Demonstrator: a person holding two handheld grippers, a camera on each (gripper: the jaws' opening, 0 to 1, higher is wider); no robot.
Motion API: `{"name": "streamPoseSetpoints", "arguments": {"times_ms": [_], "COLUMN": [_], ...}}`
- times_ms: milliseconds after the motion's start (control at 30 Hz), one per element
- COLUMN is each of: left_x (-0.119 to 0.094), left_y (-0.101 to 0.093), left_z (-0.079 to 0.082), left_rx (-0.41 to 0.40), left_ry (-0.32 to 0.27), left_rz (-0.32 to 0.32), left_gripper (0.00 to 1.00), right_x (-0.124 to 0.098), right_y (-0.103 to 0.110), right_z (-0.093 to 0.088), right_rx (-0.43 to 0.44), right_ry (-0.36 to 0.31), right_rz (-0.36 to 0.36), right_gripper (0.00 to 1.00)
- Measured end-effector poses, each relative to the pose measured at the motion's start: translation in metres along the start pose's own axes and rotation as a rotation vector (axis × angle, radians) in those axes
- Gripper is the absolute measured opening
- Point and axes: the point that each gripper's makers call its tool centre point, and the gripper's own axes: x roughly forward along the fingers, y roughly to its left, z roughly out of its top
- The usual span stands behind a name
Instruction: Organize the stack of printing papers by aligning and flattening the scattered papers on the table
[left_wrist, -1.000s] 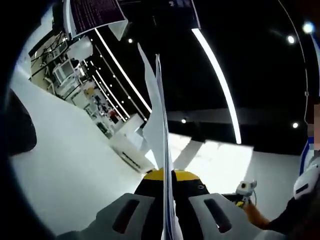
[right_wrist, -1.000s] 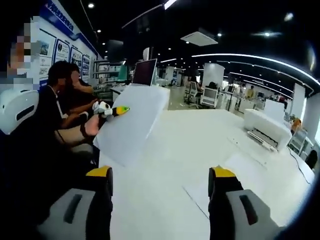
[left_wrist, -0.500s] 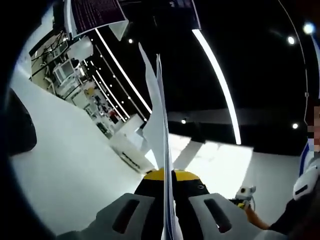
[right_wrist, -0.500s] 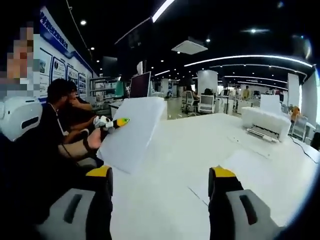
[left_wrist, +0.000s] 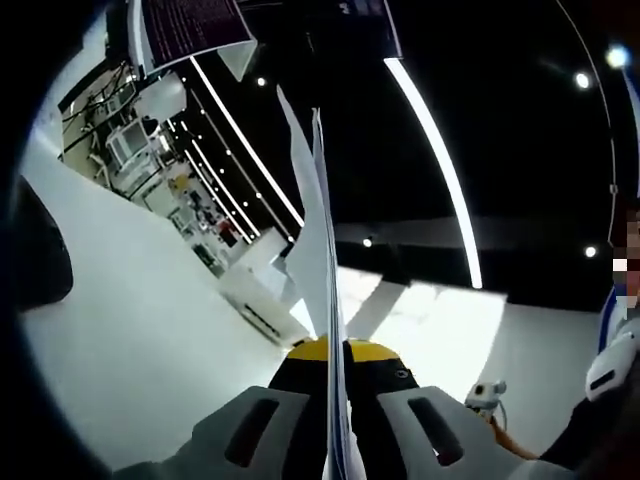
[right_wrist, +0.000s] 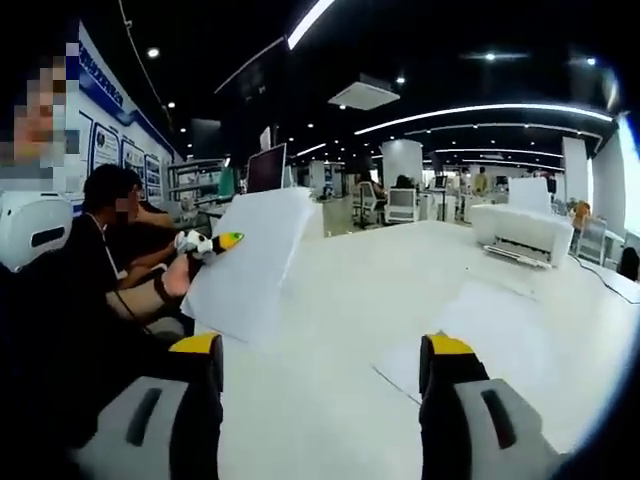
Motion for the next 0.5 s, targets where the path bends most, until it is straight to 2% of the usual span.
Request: {"name": "streamPoseSetpoints", "arguments": {"times_ms": [367,500], "left_x": [0.0,0.001], "left_y": [-0.001,-0.001], "left_z": [0.0,0.0], "left_rx": [-0.005,-0.005], "left_ry": [0.001,0.0], "left_rz": [-0.001,-0.001], "left_gripper": [0.06,0.06], "right_x": [0.022,0.034], "right_y": [-0.017,-0.033], "right_z": [-0.019,-0.024], "right_rx": [0.034,0.047], "right_ry": [0.04,0.054], "right_rz": [-0.019,-0.051], "right_gripper": [0.77,0.77]}}
